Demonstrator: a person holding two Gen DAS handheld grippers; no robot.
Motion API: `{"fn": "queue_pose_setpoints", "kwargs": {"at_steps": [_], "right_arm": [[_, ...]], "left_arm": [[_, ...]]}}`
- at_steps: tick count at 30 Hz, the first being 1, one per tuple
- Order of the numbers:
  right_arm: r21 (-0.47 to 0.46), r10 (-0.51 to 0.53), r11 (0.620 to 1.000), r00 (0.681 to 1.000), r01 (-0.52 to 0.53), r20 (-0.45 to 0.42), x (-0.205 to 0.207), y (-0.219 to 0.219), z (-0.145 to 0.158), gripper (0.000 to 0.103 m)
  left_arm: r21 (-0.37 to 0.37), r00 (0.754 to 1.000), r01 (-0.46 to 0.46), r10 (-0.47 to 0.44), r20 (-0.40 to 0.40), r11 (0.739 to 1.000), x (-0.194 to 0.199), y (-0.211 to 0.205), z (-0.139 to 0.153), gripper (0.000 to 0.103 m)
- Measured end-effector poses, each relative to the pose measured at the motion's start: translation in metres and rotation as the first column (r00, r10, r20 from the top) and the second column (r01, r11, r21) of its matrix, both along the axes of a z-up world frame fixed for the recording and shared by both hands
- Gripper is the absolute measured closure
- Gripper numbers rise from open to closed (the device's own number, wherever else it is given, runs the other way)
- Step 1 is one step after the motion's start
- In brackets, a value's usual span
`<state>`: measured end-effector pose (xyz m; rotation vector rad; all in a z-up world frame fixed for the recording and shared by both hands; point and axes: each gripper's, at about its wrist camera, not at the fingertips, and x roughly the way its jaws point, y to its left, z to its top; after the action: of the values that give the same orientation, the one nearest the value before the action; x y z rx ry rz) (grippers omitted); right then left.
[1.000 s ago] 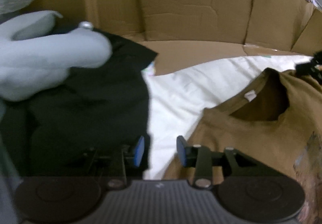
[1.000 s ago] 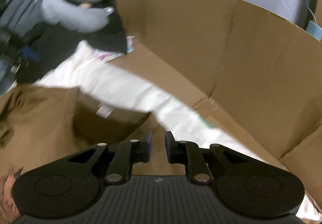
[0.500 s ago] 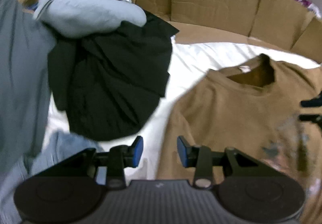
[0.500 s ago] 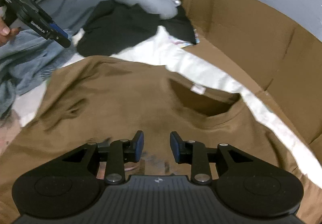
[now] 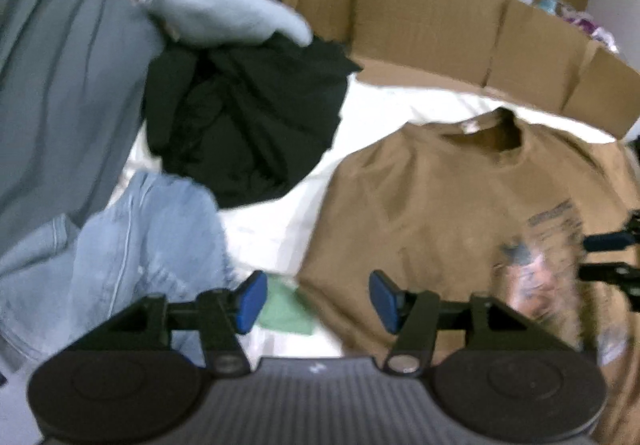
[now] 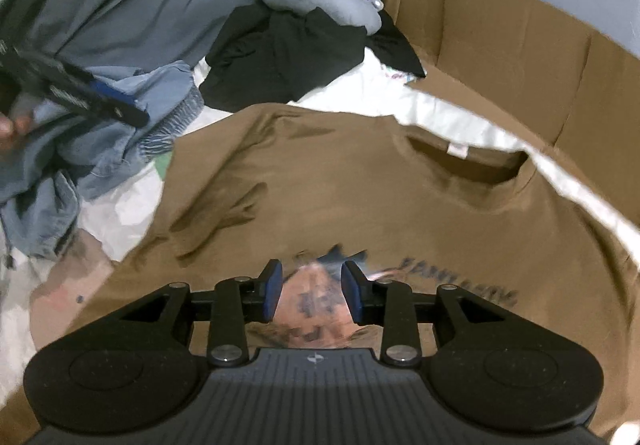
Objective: Fold clothes
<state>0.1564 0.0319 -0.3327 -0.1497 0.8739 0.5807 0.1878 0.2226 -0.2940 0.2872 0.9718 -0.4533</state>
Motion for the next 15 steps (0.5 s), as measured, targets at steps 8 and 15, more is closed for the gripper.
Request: {"fn": "queue_pose_setpoints", "kwargs": {"at_steps": [8, 15], "right_arm": [[0.024, 0.01, 1.0, 0.999, -0.009, -0.034, -0.018, 0.036, -0.013, 0.064], [0.049, 0.015, 0.999, 0.998, -0.012, -0.059, -0.011, 0.062, -0.019, 0.064]], "left_arm": [[0.181, 0.983, -0.081, 0.049, 0.176, 0.98, 0.019, 0.024, -0.03, 0.022], [0.232, 0.994, -0.03, 0.004, 0.114, 0.972, 0.029, 0.025, -0.066, 0.009]]}}
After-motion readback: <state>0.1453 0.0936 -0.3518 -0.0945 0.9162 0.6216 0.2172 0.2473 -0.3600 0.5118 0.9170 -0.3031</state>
